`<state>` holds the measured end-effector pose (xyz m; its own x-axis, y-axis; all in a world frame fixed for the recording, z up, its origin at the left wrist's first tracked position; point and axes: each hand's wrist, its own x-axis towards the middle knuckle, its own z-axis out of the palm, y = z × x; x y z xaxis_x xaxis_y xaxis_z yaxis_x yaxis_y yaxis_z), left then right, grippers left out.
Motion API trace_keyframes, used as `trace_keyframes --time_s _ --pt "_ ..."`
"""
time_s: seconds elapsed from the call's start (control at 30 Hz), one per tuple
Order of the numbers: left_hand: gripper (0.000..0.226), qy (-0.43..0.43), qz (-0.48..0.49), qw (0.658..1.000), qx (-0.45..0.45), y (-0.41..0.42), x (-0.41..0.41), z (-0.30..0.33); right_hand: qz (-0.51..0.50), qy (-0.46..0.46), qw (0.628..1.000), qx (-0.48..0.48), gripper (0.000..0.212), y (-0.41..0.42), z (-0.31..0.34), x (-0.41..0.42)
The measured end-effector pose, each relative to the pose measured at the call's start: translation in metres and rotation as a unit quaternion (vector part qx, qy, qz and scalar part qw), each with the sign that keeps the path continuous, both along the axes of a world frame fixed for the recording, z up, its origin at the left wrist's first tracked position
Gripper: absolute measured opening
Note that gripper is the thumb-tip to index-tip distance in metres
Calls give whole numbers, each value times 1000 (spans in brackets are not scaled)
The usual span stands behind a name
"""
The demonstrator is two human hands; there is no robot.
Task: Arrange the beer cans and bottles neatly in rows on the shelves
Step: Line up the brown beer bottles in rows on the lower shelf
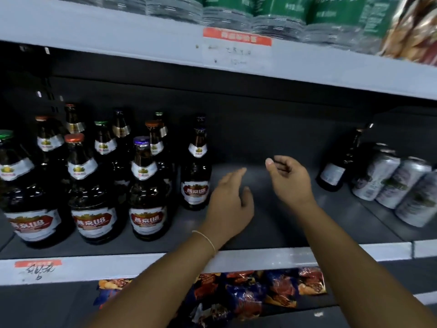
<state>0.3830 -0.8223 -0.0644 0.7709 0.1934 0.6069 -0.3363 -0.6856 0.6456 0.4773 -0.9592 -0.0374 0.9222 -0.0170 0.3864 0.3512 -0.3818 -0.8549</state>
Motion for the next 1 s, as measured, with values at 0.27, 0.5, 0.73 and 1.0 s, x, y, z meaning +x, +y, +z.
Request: trace_keyframes --time_s 0.27,0.5,0.73,1.0 --pt "47 6 -51 999 8 -75 70 29 -70 -20 997 1 42 -99 12 48" --pt "52 114 -89 989 16 -133 122 40 -130 -40 988 -76 45 -167 22 100" --pt "54 172 -117 978 32 -175 151 41 -119 -27 984 -128 50 -202 24 156" --pt "53 177 -119 976 40 -195 173 49 -91 7 982 -162 43 -210 14 204"
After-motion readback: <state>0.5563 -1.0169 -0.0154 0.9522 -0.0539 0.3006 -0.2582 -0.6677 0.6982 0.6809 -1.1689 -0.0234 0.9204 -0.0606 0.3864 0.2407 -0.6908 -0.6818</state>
